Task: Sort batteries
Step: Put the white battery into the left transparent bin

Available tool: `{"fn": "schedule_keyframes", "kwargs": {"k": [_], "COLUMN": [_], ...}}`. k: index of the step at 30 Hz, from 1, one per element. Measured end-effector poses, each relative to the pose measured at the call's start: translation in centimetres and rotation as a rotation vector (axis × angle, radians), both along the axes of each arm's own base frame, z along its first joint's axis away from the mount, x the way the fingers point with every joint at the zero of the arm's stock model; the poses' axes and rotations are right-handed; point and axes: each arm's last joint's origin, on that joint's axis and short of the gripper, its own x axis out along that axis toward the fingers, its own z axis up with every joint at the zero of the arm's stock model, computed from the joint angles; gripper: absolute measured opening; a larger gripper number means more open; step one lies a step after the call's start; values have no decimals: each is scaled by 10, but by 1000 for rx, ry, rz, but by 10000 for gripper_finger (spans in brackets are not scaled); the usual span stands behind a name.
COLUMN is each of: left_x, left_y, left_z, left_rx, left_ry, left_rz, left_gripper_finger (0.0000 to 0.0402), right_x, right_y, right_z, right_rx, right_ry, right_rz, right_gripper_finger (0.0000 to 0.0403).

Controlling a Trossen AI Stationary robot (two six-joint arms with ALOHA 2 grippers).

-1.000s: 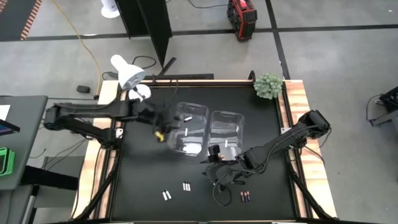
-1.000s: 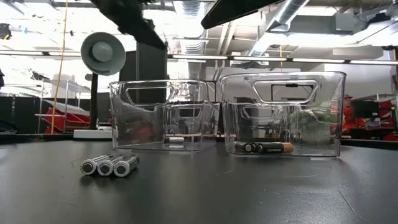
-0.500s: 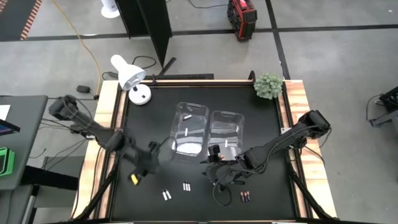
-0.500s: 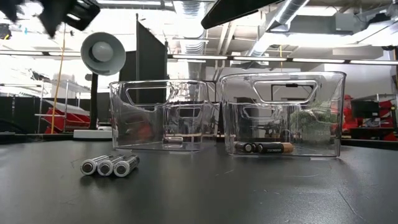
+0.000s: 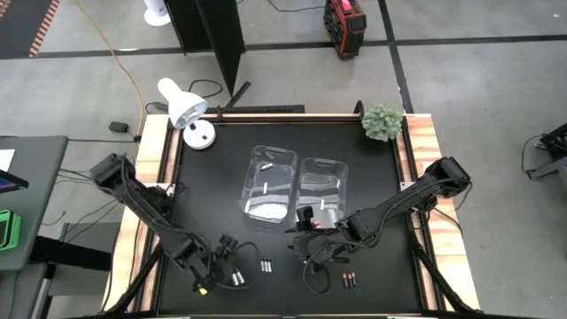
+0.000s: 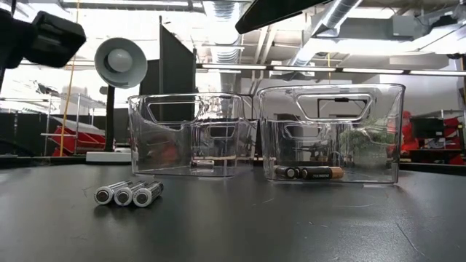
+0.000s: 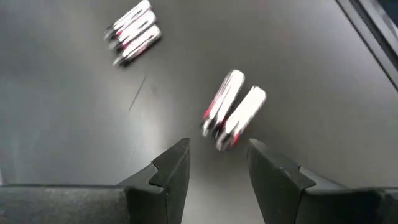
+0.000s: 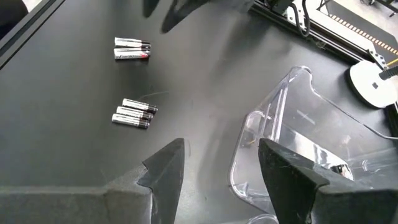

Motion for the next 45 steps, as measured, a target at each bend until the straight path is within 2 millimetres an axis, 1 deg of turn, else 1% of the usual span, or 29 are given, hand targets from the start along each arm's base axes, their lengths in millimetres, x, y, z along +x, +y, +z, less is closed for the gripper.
{"fn": "schedule_keyframes", "kwargs": {"k": [5,13,16,24,28,41,45], "left_x": [10,4,0,-2,-2,-3,-2], "left_y": [-11,-24,-28,-30,-29,-29,-29], "left_z": [-15,-28,-27,-27,-27,-28,-27], "left_rx": [-26,-17,-10,50,63,63,76], "left_ry": [-9,9,0,-42,-45,-38,-49], "left_rz": [-35,-79,-92,-120,-134,-139,-136], "left_gripper_finger": [153,153,150,111,99,97,110], "right_x": [0,0,0,1,1,1,1], "right_y": [0,0,0,-2,-2,-2,-2], "right_z": [0,0,0,0,0,0,0], "right_rx": [2,1,-1,-1,-1,2,2], "right_ry": [-4,-3,-3,-3,-3,-4,-4], "right_rz": [0,1,2,-5,-5,-7,-6], "right_gripper_finger": [223,223,223,223,223,223,223]}}
